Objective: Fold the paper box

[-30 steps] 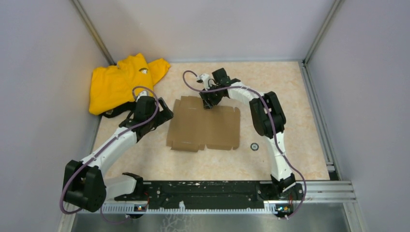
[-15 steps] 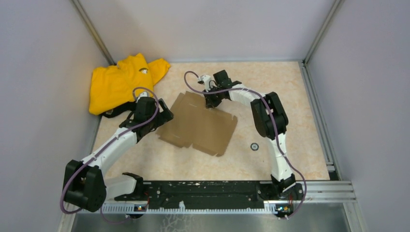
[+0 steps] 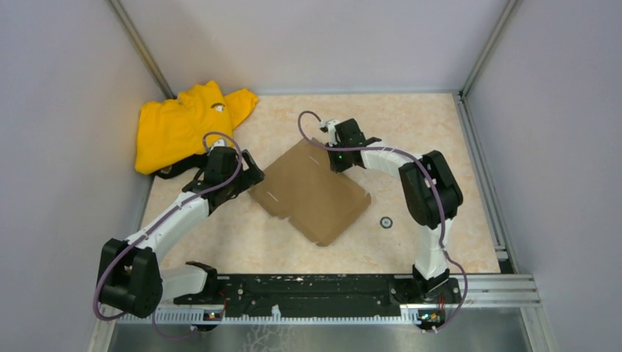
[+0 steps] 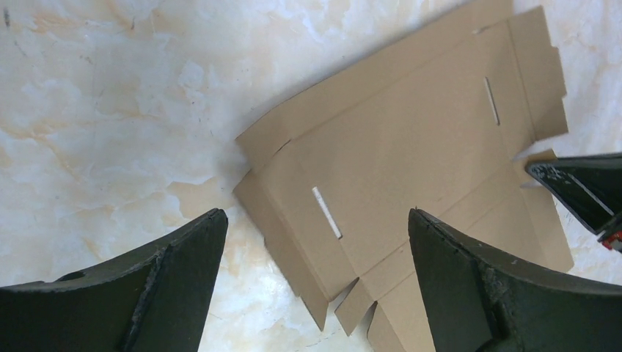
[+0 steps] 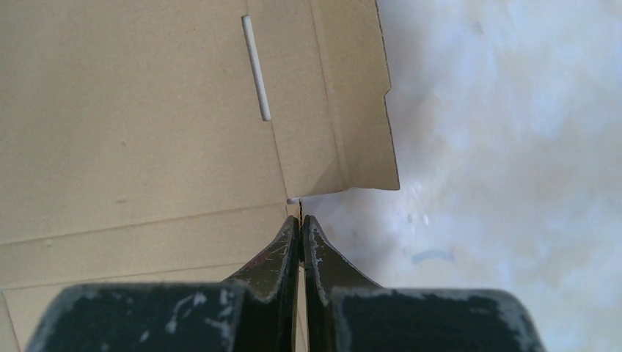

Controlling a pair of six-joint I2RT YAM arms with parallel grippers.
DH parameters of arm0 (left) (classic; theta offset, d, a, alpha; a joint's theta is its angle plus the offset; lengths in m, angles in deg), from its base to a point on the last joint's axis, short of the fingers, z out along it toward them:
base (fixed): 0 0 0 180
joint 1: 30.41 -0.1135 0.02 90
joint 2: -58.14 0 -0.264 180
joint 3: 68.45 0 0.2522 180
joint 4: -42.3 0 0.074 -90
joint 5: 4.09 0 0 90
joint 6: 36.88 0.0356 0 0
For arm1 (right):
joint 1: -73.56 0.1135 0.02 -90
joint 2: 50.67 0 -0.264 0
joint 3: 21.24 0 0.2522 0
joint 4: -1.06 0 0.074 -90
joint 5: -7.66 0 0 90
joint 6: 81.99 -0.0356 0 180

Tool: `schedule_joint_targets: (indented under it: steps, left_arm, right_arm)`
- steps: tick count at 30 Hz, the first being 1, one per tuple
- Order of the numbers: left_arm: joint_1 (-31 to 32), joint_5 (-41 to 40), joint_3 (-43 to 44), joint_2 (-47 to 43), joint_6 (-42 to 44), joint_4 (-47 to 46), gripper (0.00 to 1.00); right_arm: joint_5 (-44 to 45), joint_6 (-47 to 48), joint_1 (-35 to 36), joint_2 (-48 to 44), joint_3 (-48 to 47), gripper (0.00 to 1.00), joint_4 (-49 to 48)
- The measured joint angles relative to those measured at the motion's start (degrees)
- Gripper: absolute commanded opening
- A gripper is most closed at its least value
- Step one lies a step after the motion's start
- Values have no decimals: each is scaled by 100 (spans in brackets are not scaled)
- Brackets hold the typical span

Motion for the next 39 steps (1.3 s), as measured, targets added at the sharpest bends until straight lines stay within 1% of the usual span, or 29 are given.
schedule_joint_targets:
  steps: [8,15,20,24,25,27,29,30,32,33,34,39]
  left_arm:
    - [-15,197,0,205,-2,-184,99]
    - [-15,258,0,240,0,-243,99]
    - [-15,293,0,240,-4,-282,99]
    - [-15,348,-68,238,-61,-420,98]
    - [-15,365,-92,245,-76,-452,99]
    - [-15,435,-118,297,-111,-498,98]
    - [-15,511,-122,396,-133,-564,98]
    - [-15,542,-122,437,-140,-586,98]
    - [-15,605,-122,498,-153,-601,99]
    - [-15,625,-122,507,-153,-603,99]
    - [-15,651,-125,511,-153,-603,99]
    - [-39,730,-122,501,-144,-555,98]
  right_arm:
    - [1209,-1644,0,-1049,1530,0,-673]
    - [1725,-2977,0,-1373,2352,0,-1401]
    - [1989,-3620,20,-1578,2734,0,-1703]
    - [2190,-3995,44,-1849,3027,0,-1744]
    - [2234,-4081,44,-1886,3056,6,-1744]
    - [2291,-4179,46,-1908,3062,28,-1744]
    - [2317,-4269,48,-1963,3110,60,-1751]
    - [2310,-4280,48,-2011,3150,74,-1744]
    - [2306,-4218,48,-2162,3233,87,-1703]
    - [2304,-4216,50,-2253,3259,97,-1679]
    - [2297,-4186,50,-2356,3283,99,-1655]
    - [2256,-3790,50,-3250,3307,98,-1381]
